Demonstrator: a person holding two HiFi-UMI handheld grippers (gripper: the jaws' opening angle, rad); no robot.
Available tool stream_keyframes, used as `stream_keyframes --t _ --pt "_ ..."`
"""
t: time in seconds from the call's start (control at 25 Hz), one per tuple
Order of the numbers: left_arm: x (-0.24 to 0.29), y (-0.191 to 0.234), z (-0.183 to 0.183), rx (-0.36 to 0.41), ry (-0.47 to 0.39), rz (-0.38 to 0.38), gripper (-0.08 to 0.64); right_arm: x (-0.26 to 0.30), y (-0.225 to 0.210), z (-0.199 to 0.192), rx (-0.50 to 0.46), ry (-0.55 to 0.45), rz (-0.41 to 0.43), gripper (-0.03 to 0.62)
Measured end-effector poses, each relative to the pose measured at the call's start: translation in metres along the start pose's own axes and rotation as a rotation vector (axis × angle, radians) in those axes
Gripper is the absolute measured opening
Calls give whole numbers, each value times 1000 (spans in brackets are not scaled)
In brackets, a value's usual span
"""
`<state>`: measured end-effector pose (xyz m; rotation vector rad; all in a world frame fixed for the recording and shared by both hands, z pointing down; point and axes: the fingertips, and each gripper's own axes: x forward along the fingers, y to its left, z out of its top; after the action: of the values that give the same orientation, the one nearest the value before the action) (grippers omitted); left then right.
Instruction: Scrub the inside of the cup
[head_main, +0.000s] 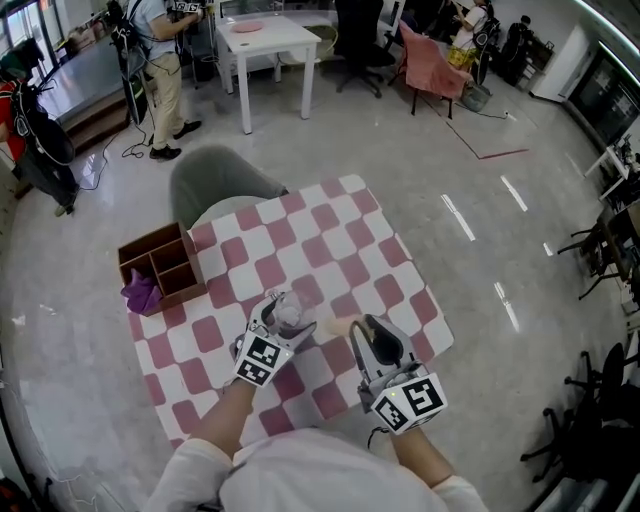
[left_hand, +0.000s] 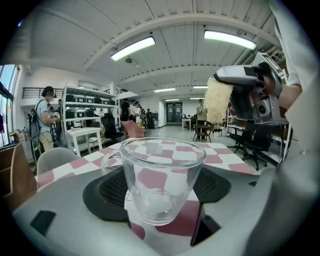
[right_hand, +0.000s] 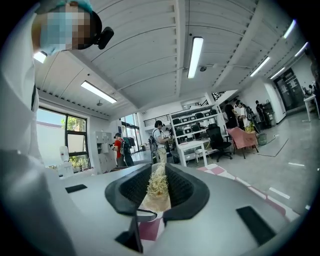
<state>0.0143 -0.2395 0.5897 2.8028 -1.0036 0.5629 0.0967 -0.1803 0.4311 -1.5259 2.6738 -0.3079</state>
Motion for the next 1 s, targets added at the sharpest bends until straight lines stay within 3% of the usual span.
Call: stream_keyframes --t 0.44,0.72,1.0 --pt "5 5 -9 -69 -4 -5 377 3 -3 -2 -2 14 -2 100" --pt "1 6 -10 -72 -24 17 377 -5 -6 0 4 7 -15 100" --pt "-3 4 -24 -93 23 -9 377 -8 -4 1 12 -3 -20 100"
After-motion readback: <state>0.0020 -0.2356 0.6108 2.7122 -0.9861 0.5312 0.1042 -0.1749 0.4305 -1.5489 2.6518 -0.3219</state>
